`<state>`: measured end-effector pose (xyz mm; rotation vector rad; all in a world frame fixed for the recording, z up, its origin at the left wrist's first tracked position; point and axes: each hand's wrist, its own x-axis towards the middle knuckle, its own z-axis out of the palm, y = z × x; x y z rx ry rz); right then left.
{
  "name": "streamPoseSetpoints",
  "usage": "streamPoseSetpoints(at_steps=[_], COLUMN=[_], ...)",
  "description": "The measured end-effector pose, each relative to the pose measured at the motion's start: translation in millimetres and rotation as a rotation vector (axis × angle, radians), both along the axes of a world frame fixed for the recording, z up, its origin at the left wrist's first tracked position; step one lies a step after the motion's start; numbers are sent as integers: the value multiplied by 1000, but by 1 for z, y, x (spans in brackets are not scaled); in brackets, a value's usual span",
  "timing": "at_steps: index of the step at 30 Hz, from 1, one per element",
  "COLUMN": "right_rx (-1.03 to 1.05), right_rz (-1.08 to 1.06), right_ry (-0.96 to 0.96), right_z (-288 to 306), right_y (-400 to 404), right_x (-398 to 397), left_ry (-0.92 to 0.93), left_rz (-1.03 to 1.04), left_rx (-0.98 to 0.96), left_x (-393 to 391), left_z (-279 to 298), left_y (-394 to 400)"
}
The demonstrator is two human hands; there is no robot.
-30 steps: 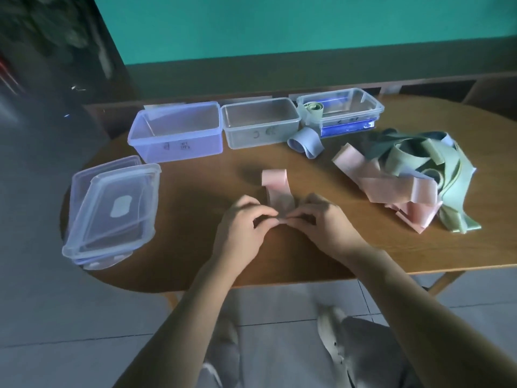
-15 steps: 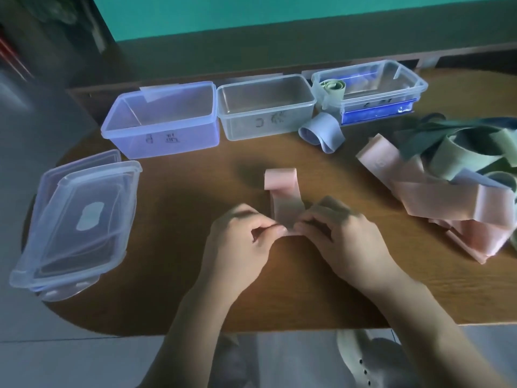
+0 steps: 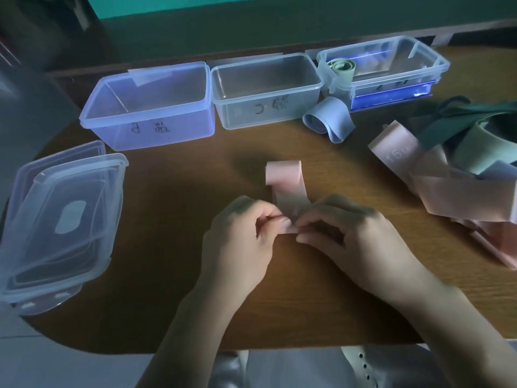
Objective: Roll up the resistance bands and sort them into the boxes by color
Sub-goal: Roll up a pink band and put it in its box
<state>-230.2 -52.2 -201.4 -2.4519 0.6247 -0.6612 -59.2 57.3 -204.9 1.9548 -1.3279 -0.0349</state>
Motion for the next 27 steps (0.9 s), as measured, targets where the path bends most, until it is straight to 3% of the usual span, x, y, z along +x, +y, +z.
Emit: streamPoseSetpoints(at_steps=[8, 18, 27], right_rx=[-36, 43, -43], right_rz=[-86, -69, -148], right_ry=[-18, -49, -28], right_z=[-1, -2, -2], right_y=[-4, -10, -13], right_x=[6, 8, 14], left_ry=[25, 6, -20], left_rz=[-136, -112, -40], left_rx=[-49, 13, 71], left_x=[1, -1, 1], left_z=[3, 5, 1], left_y=[3, 1, -7])
